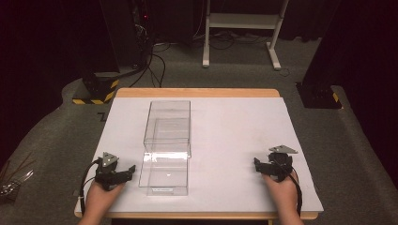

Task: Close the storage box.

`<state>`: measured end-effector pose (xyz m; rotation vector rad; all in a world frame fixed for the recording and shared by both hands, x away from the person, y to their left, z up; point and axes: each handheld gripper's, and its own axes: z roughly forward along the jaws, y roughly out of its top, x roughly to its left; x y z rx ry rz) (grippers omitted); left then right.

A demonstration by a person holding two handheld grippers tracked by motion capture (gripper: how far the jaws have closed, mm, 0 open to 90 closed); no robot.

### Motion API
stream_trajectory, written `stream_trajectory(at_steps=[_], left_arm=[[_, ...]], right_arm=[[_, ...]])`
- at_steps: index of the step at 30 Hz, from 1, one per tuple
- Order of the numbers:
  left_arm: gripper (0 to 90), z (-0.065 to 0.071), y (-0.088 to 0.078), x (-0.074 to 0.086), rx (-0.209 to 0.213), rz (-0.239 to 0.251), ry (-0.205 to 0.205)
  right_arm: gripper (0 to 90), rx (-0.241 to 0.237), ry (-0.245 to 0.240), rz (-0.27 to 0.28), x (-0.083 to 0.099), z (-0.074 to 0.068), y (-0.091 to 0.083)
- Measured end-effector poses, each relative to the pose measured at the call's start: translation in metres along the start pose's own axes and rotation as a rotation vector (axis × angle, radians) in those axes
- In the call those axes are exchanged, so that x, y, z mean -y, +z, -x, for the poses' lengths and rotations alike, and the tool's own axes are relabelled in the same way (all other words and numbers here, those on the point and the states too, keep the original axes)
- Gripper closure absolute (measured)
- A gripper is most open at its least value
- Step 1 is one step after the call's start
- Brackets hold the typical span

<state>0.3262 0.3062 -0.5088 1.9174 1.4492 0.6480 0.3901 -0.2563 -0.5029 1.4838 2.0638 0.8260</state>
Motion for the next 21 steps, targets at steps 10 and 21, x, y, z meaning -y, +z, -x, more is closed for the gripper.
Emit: stream_trajectory(at_steps=[10, 21], left_arm=[[19.1, -0.0004, -0.0001, 0.0000, 0.000, 0.000, 0.004], [19.1, -0.0006, -0.0001, -0.0001, 0.001, -0.001, 0.002]], right_arm=[[12.1, 0.001, -0.001, 0.004, 0.0007, 0.0002, 0.0000], [12.2, 0.000, 0.002, 0.004, 0.0008, 0.0003, 0.0000]])
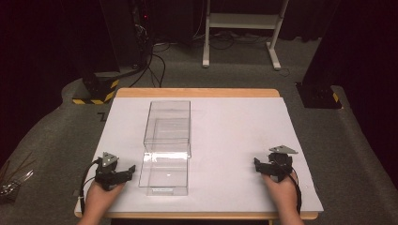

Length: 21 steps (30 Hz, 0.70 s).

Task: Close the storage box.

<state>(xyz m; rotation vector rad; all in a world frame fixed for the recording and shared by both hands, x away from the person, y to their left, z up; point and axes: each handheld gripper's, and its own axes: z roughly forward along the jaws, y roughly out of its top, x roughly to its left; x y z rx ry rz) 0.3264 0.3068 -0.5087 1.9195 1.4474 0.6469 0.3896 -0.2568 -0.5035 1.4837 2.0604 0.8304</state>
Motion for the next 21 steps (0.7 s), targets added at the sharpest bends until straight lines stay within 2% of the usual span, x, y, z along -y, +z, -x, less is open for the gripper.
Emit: stream_trajectory(at_steps=[10, 12, 16, 19, 21], left_arm=[[20.9, 0.001, -0.001, 0.000, -0.003, -0.001, 0.003], [24.5, 0.000, -0.002, -0.001, 0.006, 0.000, 0.012], [25.0, 0.000, -0.004, -0.001, 0.023, -0.002, 0.018], [25.0, 0.002, -0.008, -0.002, 0.016, -0.002, 0.048], [25.3, 0.003, -0.010, -0.003, 0.021, 0.011, 0.040]], right_arm=[[12.2, 0.002, -0.005, 0.002, 0.000, 0.000, 0.000], [12.2, 0.003, -0.004, 0.002, 0.000, 0.000, 0.000], [12.2, 0.003, -0.005, 0.002, 0.000, 0.000, 0.000], [12.3, 0.003, -0.005, 0.002, 0.000, 0.000, 0.000], [12.3, 0.003, -0.005, 0.002, 0.000, 0.000, 0.000]])
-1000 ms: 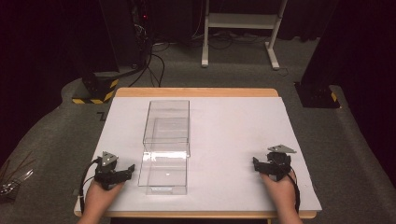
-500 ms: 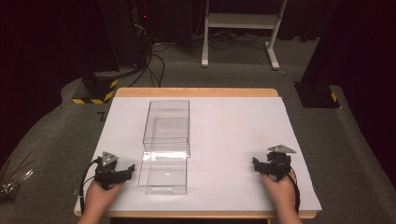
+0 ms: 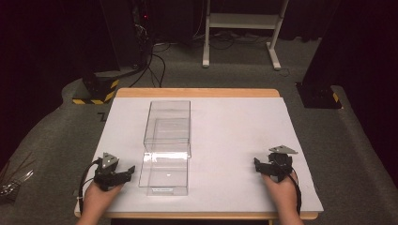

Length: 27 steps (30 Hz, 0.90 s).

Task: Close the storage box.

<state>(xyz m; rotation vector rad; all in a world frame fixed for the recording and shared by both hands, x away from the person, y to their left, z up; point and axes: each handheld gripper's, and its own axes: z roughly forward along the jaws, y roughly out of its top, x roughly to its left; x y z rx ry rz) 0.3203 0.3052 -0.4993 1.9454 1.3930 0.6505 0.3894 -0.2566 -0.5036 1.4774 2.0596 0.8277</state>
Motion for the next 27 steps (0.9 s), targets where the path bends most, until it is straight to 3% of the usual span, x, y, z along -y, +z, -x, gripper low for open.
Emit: stream_trajectory(at_steps=[7, 10, 15, 27], left_arm=[[24.9, 0.001, -0.009, -0.005, 0.012, 0.012, -0.012], [24.3, 0.005, -0.017, -0.009, 0.016, 0.045, 0.004], [23.8, 0.008, -0.021, -0.010, 0.026, 0.057, 0.014], [23.3, 0.008, -0.037, -0.013, 0.059, 0.105, 0.001]], right_arm=[[12.4, 0.001, -0.002, 0.002, 0.000, 0.000, 0.000], [12.5, 0.003, -0.003, 0.003, 0.000, 0.000, 0.000], [12.5, 0.003, -0.003, 0.003, 0.000, 0.000, 0.000], [12.5, 0.002, -0.003, 0.003, 0.000, 0.000, 0.000]])
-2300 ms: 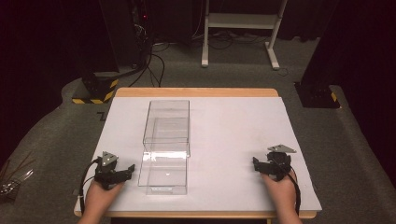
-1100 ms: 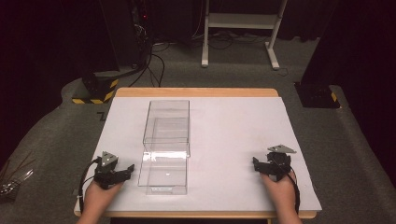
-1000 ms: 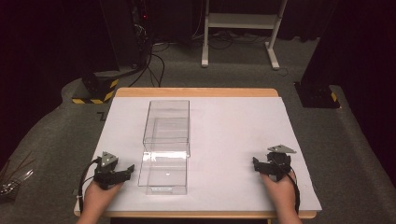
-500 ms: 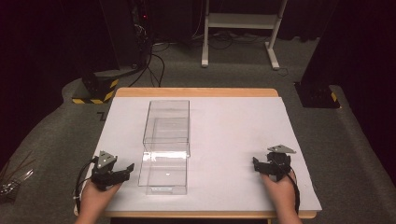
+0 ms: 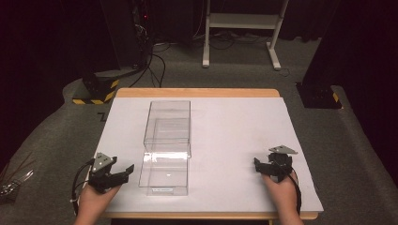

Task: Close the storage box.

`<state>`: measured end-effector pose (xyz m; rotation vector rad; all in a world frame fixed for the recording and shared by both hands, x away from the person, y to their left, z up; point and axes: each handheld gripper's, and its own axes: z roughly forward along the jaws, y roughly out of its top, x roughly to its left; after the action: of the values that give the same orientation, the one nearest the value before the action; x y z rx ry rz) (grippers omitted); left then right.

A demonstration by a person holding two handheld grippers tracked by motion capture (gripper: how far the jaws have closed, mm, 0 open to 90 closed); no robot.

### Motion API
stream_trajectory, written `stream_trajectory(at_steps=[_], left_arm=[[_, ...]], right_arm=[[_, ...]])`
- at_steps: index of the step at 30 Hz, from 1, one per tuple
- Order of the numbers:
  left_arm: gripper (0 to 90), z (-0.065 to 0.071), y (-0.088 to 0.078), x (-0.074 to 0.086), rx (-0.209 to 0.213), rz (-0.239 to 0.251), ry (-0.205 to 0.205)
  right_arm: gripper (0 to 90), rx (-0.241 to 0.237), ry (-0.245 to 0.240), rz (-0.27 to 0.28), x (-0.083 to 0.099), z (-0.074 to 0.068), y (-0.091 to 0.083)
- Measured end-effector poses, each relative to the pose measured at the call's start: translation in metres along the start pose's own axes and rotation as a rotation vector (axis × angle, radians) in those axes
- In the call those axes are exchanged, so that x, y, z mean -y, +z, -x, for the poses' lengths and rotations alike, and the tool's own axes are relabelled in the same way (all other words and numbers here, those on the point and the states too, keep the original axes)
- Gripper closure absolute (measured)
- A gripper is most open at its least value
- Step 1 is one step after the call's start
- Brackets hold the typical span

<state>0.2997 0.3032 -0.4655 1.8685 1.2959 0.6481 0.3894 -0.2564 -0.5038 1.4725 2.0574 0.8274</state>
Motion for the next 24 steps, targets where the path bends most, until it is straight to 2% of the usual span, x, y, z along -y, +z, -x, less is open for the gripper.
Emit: stream_trajectory(at_steps=[13, 19, 24], left_arm=[[22.8, 0.005, -0.013, -0.006, 0.022, 0.055, 0.002], [21.7, 0.010, -0.023, -0.011, 0.061, 0.099, -0.023], [21.8, 0.015, -0.029, -0.016, 0.071, 0.116, -0.018]], right_arm=[[12.5, 0.000, 0.004, -0.002, 0.000, 0.000, 0.000], [12.6, 0.001, 0.003, -0.002, 0.000, 0.000, 0.000], [12.6, 0.001, 0.004, -0.003, 0.000, -0.001, 0.000]])
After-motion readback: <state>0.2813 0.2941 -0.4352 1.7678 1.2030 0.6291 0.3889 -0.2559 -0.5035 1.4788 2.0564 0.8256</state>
